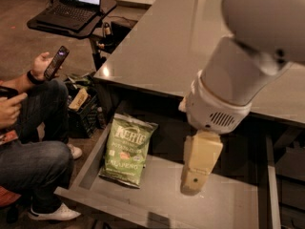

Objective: Pick green jalapeno chip bag from top drawer and place on counter

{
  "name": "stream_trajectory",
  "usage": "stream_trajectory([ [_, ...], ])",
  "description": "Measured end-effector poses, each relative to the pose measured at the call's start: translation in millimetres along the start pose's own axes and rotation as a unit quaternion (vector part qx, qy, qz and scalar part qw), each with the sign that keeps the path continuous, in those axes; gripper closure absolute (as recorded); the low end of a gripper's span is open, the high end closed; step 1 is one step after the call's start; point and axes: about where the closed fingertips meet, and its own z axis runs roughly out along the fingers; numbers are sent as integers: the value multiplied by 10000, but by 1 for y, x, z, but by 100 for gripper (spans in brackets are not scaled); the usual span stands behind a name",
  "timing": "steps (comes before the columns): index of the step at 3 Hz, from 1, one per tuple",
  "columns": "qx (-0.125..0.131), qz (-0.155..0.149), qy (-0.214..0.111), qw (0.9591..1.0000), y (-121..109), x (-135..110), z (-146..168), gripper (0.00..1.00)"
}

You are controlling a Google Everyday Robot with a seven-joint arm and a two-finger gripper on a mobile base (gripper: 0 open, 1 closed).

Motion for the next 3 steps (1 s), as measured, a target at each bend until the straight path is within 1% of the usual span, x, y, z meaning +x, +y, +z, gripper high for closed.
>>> stream_trajectory([
  [1, -28, -16, -3, 10000, 2, -2, 2, 0],
  [2, 50, 19, -161, 9999, -1, -15, 14, 0],
  [3, 161, 212, -233, 9994, -19, -33, 38, 0],
])
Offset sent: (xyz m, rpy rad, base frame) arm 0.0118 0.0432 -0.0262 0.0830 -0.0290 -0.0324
